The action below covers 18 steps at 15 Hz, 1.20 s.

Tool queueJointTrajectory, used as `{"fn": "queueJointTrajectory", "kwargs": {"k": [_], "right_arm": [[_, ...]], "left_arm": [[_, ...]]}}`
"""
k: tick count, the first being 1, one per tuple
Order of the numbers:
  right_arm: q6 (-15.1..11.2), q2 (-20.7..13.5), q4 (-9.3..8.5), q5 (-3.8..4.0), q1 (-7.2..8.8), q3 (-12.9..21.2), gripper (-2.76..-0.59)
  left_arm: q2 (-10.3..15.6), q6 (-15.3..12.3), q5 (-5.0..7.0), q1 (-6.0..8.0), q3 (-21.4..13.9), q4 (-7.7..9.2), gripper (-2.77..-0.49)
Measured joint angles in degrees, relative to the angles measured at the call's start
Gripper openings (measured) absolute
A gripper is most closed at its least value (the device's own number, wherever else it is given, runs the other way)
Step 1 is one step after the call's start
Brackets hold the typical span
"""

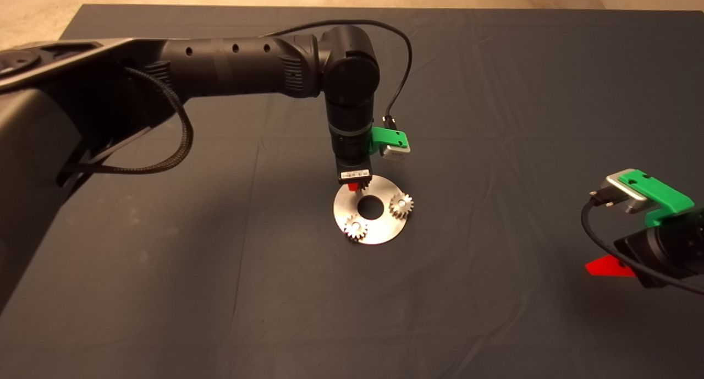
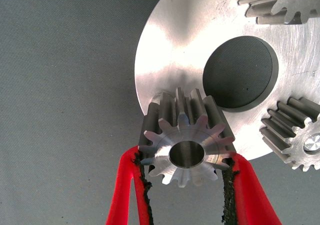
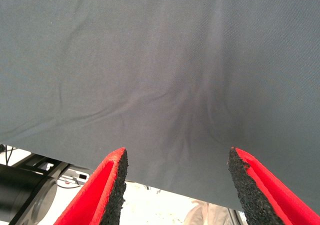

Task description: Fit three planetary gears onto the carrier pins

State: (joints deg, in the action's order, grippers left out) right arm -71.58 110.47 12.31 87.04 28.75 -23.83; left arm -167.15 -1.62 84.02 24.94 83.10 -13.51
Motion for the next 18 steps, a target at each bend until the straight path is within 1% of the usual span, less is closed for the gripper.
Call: {"fn": "queueJointTrajectory", "kwargs": {"k": [2, 3, 7, 12, 16, 18], "right_arm": [[0.0, 0.0, 0.0, 0.0, 0.0, 0.0, -1.89], [0.0, 0.0, 0.0, 0.0, 0.02, 0.0, -1.89], [0.02, 0.0, 0.0, -0.02, 0.0, 0.0, -1.89], [0.02, 0.0, 0.0, -0.01, 0.0, 0.0, -1.89], [0.02, 0.0, 0.0, -0.02, 0.0, 0.0, -1.89], [0.01, 0.0, 0.0, -0.02, 0.0, 0.0, -1.89]], "left_arm": [[0.0, 0.0, -0.18, 0.0, 0.0, 0.0, -2.74], [0.02, 0.0, -0.52, 0.0, 0.0, 0.0, -2.74], [0.17, 0.02, -1.16, 0.0, 0.0, -0.02, -2.74], [0.2, 0.44, -1.58, 0.0, 0.0, -0.13, -2.74], [0.68, 0.46, -1.99, 0.0, -0.02, -0.96, -2.74], [0.8, 0.52, -1.94, -0.2, -0.02, -1.16, -2.74]]}}
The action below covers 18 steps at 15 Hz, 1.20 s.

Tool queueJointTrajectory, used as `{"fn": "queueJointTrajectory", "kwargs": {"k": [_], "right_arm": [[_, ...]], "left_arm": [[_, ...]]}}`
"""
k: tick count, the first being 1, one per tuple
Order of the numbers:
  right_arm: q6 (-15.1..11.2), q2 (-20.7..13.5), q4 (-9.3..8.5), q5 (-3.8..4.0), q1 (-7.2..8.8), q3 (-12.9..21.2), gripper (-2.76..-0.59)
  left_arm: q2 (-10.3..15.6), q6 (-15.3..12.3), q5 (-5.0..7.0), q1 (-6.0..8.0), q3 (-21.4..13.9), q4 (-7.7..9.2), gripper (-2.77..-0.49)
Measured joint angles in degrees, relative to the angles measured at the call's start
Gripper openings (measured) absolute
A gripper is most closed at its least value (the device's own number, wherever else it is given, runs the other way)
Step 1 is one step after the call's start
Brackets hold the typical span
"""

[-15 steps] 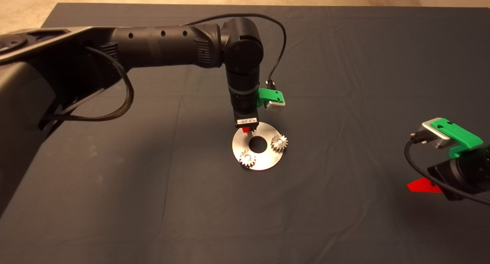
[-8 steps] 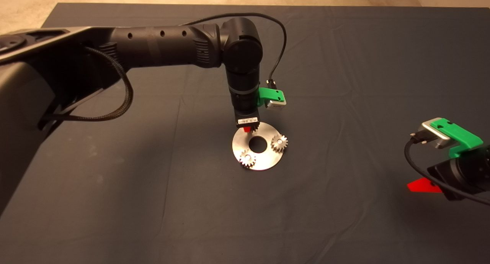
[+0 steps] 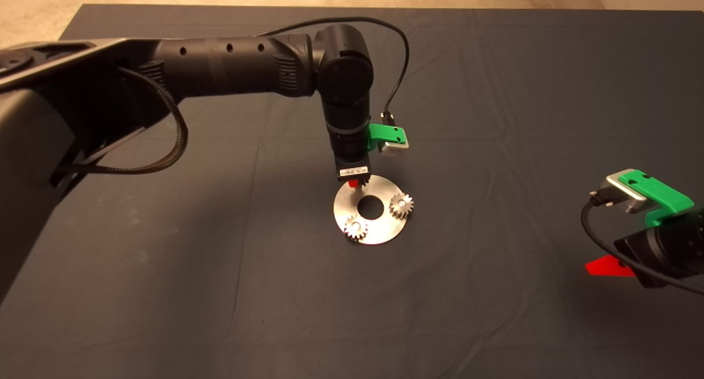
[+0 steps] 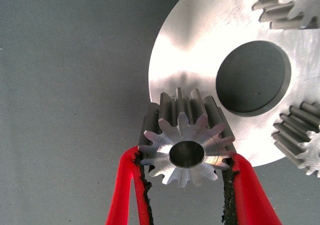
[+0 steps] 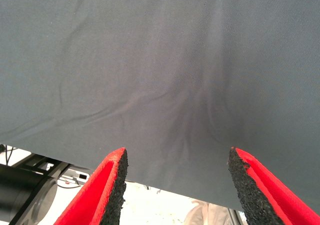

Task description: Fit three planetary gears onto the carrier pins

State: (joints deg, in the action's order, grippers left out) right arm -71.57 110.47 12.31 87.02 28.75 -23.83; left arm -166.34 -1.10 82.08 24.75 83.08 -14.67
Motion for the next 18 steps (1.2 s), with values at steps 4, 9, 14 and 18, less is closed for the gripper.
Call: {"fn": "queueJointTrajectory", "kwargs": {"k": [4, 9, 14, 18], "right_arm": [[0.01, 0.0, 0.0, 0.0, 0.0, 0.0, -1.89], [0.01, 0.0, 0.0, 0.0, 0.0, -0.01, -1.89], [0.01, 0.0, 0.0, -0.09, 0.0, -0.01, -1.89], [0.01, 0.0, 0.0, -0.06, 0.0, -0.01, -1.89]], "left_arm": [[0.0, 1.62, 0.06, -0.11, 0.05, -0.33, -2.74], [0.0, 1.61, -0.15, -0.13, 0.05, -0.6, -2.74], [-0.01, 1.61, -0.3, -0.79, 0.02, -1.43, -2.75], [-0.01, 1.61, -0.28, -0.91, -0.09, -1.65, -2.75]]}}
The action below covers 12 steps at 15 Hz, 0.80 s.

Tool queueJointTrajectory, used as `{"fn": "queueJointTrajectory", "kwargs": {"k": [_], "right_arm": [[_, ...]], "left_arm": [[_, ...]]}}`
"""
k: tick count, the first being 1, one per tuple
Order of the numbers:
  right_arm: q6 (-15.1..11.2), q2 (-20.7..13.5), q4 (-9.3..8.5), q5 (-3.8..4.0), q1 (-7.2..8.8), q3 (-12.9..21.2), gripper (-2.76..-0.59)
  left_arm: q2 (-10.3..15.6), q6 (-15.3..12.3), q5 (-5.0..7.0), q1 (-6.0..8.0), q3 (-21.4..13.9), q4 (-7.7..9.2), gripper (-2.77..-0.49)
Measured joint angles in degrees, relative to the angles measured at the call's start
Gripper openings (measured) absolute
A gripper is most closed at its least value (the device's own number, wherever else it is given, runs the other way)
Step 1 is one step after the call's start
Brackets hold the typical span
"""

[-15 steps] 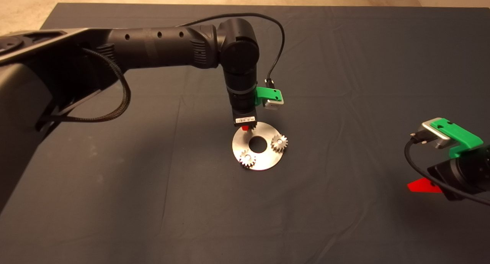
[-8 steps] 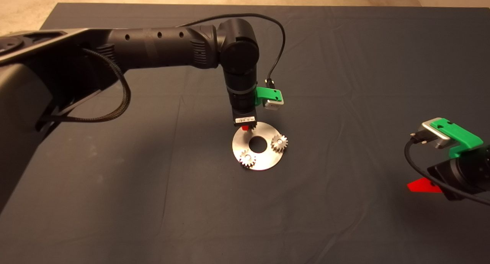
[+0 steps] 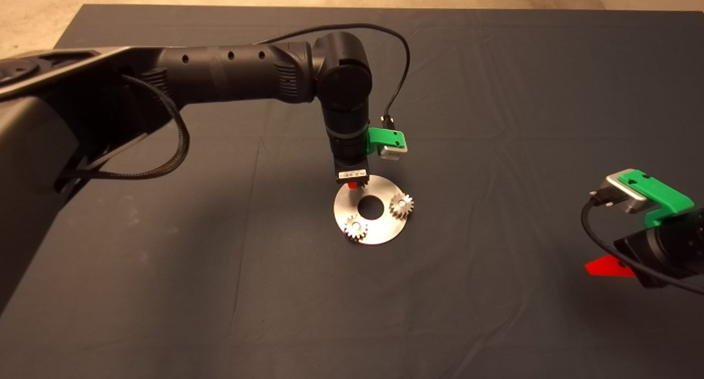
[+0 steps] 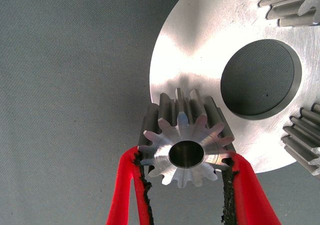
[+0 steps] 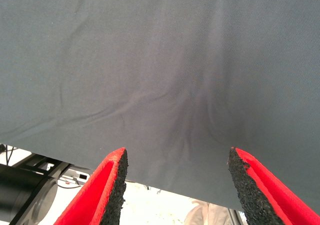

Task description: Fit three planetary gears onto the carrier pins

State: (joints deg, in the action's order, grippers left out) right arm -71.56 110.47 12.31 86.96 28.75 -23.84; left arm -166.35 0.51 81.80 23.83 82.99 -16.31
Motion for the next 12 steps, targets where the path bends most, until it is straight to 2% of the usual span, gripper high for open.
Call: {"fn": "queueJointTrajectory", "kwargs": {"k": [6, 12], "right_arm": [[0.0, 0.0, 0.0, 0.01, 0.0, 0.0, -1.89], [0.0, 0.0, 0.0, 0.01, 0.0, 0.0, -1.89]], "left_arm": [[0.01, -0.02, 0.12, -0.17, -1.08, -1.05, -2.74], [0.0, -0.13, 0.06, -0.18, -1.16, -1.1, -2.66]]}}
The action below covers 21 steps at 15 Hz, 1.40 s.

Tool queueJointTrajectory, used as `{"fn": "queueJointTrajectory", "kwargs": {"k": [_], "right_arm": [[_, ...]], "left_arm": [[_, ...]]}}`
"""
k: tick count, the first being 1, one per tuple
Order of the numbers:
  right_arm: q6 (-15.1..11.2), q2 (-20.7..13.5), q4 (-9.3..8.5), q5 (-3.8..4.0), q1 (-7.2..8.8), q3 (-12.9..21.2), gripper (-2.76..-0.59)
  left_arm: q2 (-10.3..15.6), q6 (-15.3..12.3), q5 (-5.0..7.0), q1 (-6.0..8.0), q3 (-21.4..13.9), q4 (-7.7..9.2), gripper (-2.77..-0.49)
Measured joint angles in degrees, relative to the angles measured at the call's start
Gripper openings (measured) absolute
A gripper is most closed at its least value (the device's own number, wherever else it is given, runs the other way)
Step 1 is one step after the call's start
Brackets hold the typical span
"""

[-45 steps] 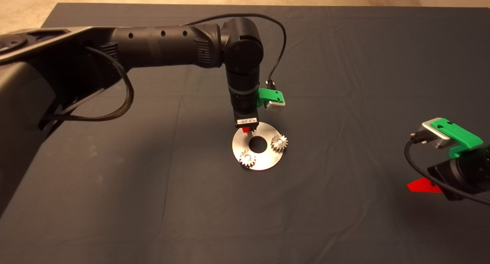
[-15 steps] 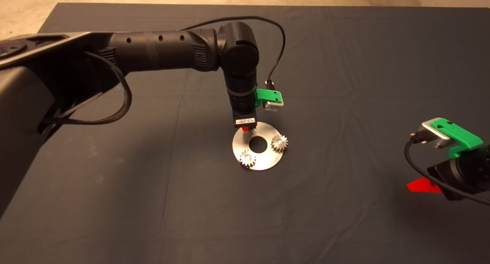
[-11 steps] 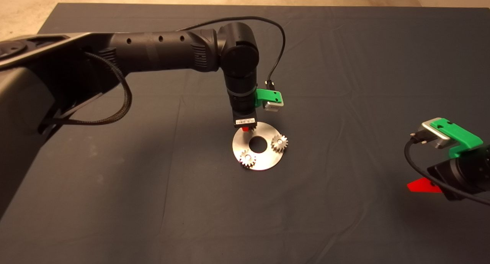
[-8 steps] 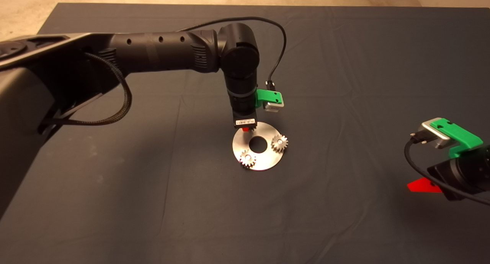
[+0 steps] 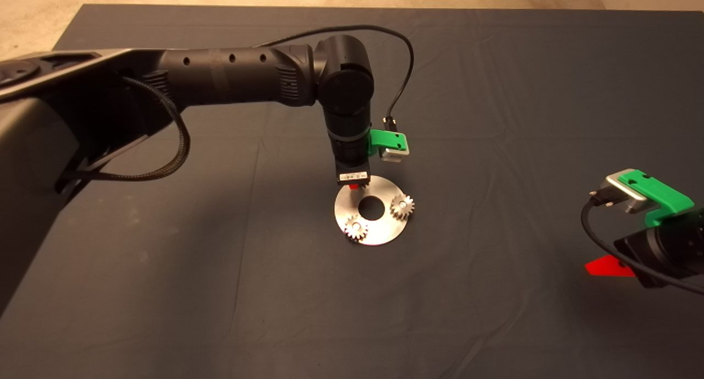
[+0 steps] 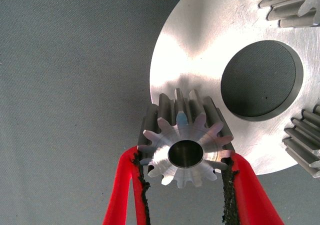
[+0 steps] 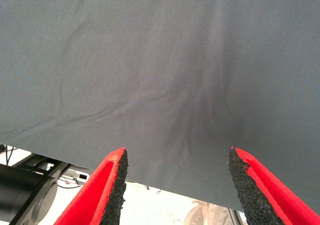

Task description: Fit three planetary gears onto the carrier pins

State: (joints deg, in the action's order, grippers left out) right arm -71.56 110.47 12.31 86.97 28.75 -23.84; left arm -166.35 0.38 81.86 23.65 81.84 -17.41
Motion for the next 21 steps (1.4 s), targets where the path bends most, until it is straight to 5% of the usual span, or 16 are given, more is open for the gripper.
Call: {"fn": "queueJointTrajectory", "kwargs": {"k": [21], "right_arm": [[1.58, -3.22, 0.0, 0.1, 0.02, 0.0, -1.89]], "left_arm": [[0.87, -1.12, -0.96, -0.61, 0.0, 0.42, -2.06]]}}
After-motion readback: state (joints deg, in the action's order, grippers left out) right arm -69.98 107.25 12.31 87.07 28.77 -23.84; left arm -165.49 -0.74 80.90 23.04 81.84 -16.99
